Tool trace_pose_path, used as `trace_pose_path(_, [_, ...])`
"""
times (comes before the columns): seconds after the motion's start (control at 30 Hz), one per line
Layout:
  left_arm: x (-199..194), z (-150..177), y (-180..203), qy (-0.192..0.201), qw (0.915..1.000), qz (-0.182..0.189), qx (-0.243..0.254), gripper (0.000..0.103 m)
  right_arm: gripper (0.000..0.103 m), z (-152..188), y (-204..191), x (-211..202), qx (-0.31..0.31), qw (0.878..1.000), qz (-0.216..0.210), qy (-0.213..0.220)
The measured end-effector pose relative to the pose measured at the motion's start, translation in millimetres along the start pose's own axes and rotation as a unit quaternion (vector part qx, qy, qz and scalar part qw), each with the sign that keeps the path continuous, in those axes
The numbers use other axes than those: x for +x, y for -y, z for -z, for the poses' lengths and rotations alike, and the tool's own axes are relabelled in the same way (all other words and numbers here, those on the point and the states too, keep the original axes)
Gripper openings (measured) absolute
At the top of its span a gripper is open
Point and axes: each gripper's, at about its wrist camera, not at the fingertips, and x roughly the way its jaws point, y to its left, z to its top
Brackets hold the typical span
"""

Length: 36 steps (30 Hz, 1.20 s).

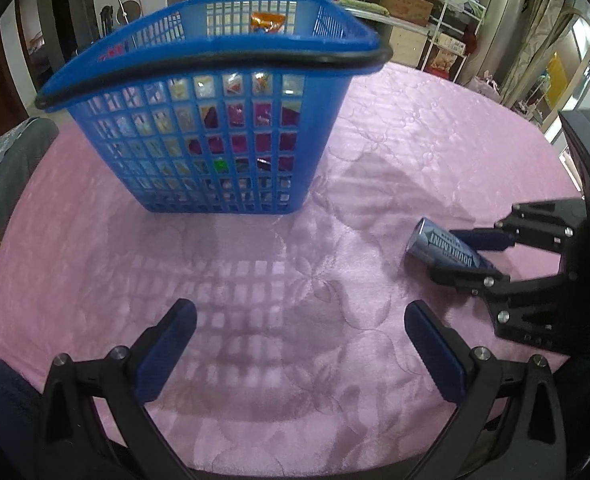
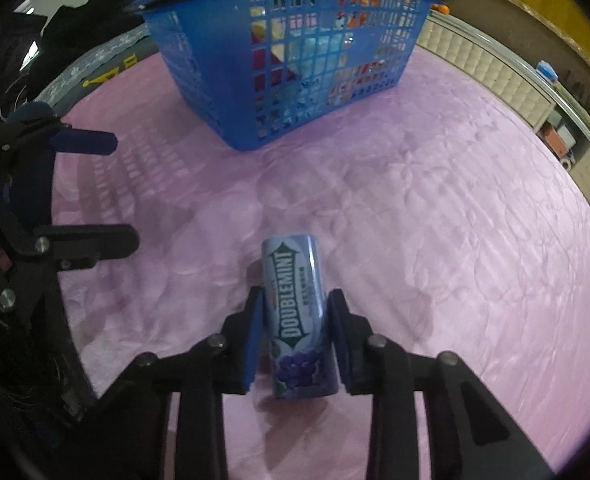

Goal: Organize snacks
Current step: 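Grasp the Doublemint gum box with the right tool and lift it, then carry the gum box over the basket and open the right tool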

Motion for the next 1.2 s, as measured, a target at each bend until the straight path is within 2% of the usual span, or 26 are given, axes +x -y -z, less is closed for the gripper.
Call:
trace_pose_path(0.23, [-22.3,-2.1,8.3,0.027,0.9995,-0.003,0.016,0.103,0.036,4.7,-18.5,-26.8,0.046,0.998,0.013,0.03])
trace_pose_path(0.67, [-87.8,-20.4,-4.3,0.111,0.9937,-0.008,0.01,0.103,0.036,-23.0,-38.6,-94.6,0.054,0.992,0.033,0.109])
trace_pose_path(0.8, [-107.2,-30.3,-11.7,0.135,0.9907,-0.013,0.013,0.103,0.036,-38.9,-48.6,-108.0,0.055,0.989,0.037,0.135])
trace_pose_path(0.97, [-126.1,-50.1,-18.3,0.162,0.9863,-0.018,0.022,0.103,0.036,-65.5,-46.6,-116.3,0.051,0.987,0.031,0.147])
trace_pose_path(1.2, [-127.3,-84.8,-33.6,0.175,0.9833,-0.038,0.03,0.103,0.036,-109.2,-35.9,-120.5,0.038,0.985,0.033,0.166])
